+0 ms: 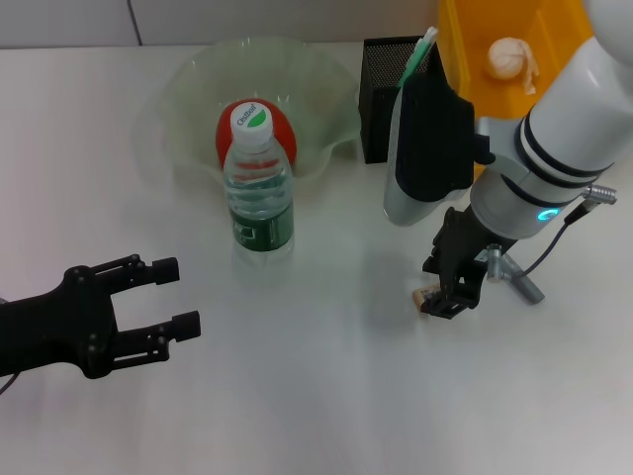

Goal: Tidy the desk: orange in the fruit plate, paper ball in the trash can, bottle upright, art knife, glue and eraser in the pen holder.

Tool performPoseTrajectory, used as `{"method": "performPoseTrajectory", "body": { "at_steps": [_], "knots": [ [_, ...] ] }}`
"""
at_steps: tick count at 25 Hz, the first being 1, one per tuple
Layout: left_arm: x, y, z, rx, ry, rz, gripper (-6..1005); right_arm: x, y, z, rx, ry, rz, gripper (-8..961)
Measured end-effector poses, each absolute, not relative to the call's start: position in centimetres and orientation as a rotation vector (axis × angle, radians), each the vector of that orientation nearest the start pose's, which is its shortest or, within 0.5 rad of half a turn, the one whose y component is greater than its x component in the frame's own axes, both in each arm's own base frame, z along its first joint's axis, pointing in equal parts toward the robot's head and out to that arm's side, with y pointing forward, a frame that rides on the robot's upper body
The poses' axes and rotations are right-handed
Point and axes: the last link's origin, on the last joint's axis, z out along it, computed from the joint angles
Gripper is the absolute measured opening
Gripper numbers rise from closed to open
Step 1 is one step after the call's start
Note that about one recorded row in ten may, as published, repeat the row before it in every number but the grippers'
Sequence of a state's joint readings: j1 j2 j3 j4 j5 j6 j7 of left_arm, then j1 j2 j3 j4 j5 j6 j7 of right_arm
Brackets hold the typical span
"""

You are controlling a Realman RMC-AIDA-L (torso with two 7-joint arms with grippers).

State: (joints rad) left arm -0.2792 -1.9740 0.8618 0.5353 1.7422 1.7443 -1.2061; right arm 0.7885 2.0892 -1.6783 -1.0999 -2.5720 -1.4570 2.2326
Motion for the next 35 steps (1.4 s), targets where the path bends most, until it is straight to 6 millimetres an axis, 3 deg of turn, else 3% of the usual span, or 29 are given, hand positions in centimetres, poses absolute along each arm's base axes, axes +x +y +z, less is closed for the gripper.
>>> {"method": "performPoseTrajectory", "body": {
  "at_steps": [1, 22, 28, 32, 35],
  "knots": [
    [-31.6, 24.3, 1.9, -2.714, -0.669, -0.902, 784, 15.6, 35.2, -7.2, -2.893, 0.174, -0.863, 522],
    [-31.6, 24.2, 1.8, -2.710, -0.675, -0.904, 784, 16.1, 34.7, -7.5, -2.906, 0.181, -0.879, 308],
    [-31.5, 24.3, 1.8, -2.712, -0.668, -0.906, 784, 15.9, 34.4, -6.9, -2.910, 0.195, -0.841, 259],
    [-31.4, 24.3, 1.9, -2.715, -0.659, -0.910, 784, 14.9, 35.0, -4.9, -2.907, 0.248, -0.698, 250],
    [-31.4, 24.3, 2.0, -2.714, -0.659, -0.912, 784, 13.6, 36.3, -2.4, -2.881, 0.331, -0.443, 250]
  ]
}}
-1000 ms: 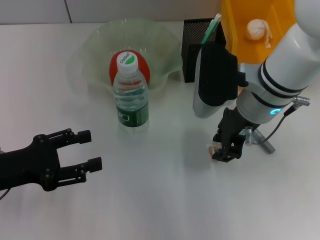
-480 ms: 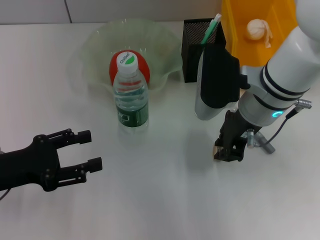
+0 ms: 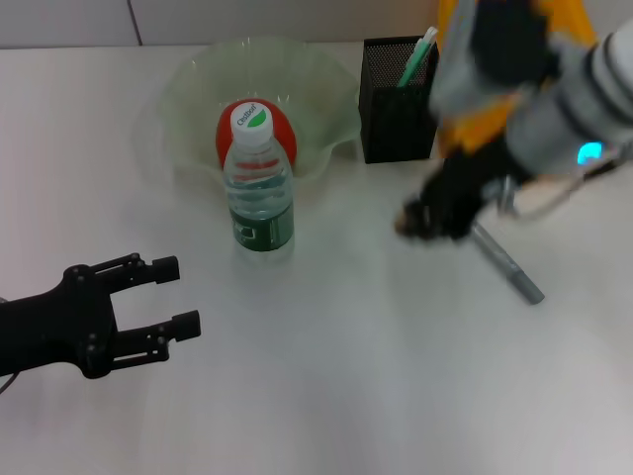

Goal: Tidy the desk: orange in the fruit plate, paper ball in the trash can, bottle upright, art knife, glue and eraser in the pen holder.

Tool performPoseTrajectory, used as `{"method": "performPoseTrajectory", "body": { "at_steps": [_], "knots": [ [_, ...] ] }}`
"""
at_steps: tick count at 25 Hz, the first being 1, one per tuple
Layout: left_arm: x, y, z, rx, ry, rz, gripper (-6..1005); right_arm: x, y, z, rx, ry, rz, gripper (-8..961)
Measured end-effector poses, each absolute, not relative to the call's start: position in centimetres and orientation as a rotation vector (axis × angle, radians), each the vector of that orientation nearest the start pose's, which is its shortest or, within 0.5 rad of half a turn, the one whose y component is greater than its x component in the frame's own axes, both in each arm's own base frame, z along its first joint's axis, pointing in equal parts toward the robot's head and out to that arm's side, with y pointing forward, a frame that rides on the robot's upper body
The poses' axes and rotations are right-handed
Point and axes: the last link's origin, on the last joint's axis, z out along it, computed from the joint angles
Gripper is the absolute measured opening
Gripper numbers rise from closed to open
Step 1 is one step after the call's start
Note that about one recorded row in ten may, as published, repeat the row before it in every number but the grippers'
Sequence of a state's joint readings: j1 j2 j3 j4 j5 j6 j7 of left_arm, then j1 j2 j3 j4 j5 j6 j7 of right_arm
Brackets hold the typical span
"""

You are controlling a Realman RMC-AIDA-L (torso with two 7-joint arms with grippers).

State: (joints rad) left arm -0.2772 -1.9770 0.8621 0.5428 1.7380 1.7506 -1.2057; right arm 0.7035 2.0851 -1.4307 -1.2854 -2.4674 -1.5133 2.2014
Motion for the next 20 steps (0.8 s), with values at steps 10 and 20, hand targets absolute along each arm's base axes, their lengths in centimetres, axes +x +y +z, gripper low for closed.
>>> {"method": "performPoseTrajectory", "body": {
  "at_steps": [10, 20],
  "knots": [
    [-31.3, 24.2, 2.0, -2.722, -0.652, -0.920, 784, 10.7, 44.0, 2.6, -2.526, 0.567, 0.224, 248],
    [-30.7, 24.1, 1.6, -2.744, -0.640, -0.950, 784, 10.6, 47.0, -0.2, -2.459, 0.615, -0.045, 254]
  ]
}}
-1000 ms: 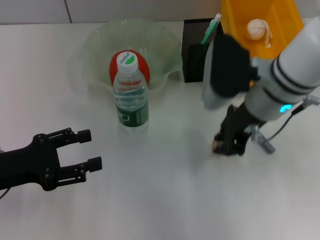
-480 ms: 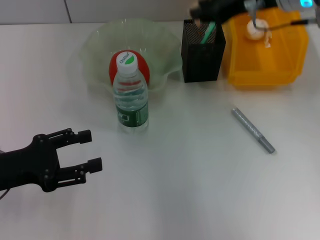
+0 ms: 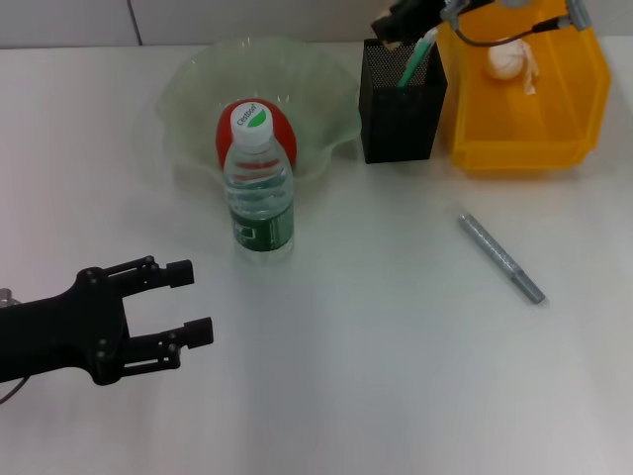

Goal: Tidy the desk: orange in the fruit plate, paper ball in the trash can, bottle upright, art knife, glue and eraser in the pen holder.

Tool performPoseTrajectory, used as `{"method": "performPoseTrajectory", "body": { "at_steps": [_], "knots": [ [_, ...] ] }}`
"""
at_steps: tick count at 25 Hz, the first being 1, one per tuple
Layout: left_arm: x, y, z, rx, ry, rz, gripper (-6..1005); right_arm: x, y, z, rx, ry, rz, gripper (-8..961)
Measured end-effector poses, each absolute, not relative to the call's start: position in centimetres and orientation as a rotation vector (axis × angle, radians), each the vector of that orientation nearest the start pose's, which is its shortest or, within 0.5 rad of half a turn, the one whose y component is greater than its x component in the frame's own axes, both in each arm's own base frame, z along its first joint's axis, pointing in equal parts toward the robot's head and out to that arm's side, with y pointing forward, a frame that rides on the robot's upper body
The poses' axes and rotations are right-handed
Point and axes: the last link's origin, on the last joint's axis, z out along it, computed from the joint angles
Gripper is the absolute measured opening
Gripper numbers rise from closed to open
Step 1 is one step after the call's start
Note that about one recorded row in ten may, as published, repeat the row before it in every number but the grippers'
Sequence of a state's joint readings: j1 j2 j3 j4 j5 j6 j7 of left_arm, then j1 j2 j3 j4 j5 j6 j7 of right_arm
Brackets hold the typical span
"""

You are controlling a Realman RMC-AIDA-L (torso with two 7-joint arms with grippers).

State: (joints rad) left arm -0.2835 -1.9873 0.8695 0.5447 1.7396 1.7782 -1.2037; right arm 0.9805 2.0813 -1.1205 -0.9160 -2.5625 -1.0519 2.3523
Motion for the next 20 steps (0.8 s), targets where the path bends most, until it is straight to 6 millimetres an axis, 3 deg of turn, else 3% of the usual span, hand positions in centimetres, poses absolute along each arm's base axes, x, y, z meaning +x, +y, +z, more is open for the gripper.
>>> {"method": "performPoseTrajectory", "body": {
  "at_steps": [17, 20],
  "knots": [
    [-30.87, 23.88, 1.43, -2.740, -0.645, -0.950, 784, 11.29, 47.10, -0.61, -2.433, 0.681, -0.106, 318],
    [-30.91, 23.85, 1.42, -2.739, -0.645, -0.948, 784, 11.13, 46.98, -0.45, -2.435, 0.668, -0.103, 428]
  ]
}}
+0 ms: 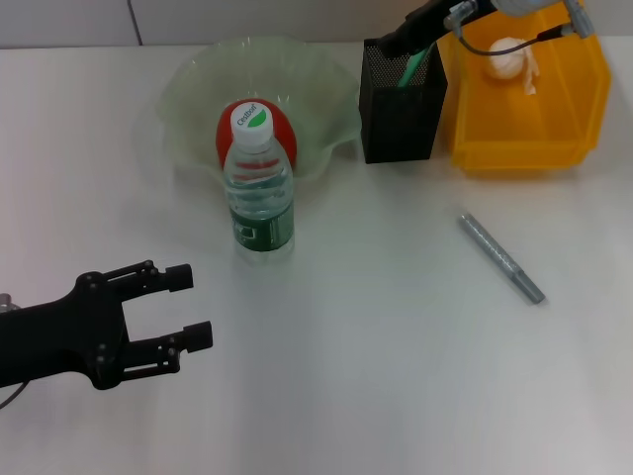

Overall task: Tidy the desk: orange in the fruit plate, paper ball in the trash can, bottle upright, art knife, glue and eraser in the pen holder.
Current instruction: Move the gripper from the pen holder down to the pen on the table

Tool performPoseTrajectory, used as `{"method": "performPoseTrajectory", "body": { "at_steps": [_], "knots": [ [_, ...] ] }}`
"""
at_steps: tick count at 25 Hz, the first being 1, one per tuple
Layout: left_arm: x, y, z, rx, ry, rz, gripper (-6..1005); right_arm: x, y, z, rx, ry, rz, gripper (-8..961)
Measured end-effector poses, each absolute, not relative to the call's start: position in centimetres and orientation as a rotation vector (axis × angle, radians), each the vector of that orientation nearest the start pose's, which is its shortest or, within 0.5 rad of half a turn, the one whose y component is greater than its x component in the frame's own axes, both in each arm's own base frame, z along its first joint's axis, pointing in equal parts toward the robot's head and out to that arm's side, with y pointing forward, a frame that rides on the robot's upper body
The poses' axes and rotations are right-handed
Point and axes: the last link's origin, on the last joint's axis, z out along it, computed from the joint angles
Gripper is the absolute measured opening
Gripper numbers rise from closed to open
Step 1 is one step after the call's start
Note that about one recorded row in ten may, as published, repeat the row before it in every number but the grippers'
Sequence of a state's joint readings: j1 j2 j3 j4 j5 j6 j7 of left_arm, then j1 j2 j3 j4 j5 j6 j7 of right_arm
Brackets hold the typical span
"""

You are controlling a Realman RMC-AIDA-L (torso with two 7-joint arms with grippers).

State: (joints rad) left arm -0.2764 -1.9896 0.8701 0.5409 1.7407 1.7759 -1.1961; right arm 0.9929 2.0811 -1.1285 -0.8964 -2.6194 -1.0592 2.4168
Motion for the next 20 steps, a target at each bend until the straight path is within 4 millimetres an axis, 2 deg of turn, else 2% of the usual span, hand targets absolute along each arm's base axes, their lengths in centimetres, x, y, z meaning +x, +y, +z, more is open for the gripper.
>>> {"method": "performPoseTrajectory", "body": {
  "at_steps": [2, 7, 12, 15, 19, 20],
  "knots": [
    [-30.9, 23.8, 1.4, -2.739, -0.644, -0.948, 784, 10.9, 46.7, 0.0, -2.438, 0.657, -0.101, 502],
    [-30.9, 23.8, 1.7, -2.738, -0.641, -0.956, 784, 9.7, 44.6, 3.1, -2.468, 0.664, -0.127, 553],
    [-30.9, 23.8, 1.8, -2.740, -0.637, -0.956, 784, 9.6, 40.8, 6.3, -2.454, 0.717, -0.424, 605],
    [-30.9, 23.9, 1.8, -2.741, -0.631, -0.955, 784, 10.7, 39.0, 6.1, -2.413, 0.757, -0.597, 613],
    [-30.7, 23.9, 1.7, -2.751, -0.624, -0.959, 784, 13.0, 38.2, 4.5, -2.404, 0.849, -0.649, 610],
    [-30.7, 23.9, 1.7, -2.751, -0.624, -0.959, 784, 13.0, 38.2, 4.5, -2.404, 0.849, -0.649, 609]
  ]
}}
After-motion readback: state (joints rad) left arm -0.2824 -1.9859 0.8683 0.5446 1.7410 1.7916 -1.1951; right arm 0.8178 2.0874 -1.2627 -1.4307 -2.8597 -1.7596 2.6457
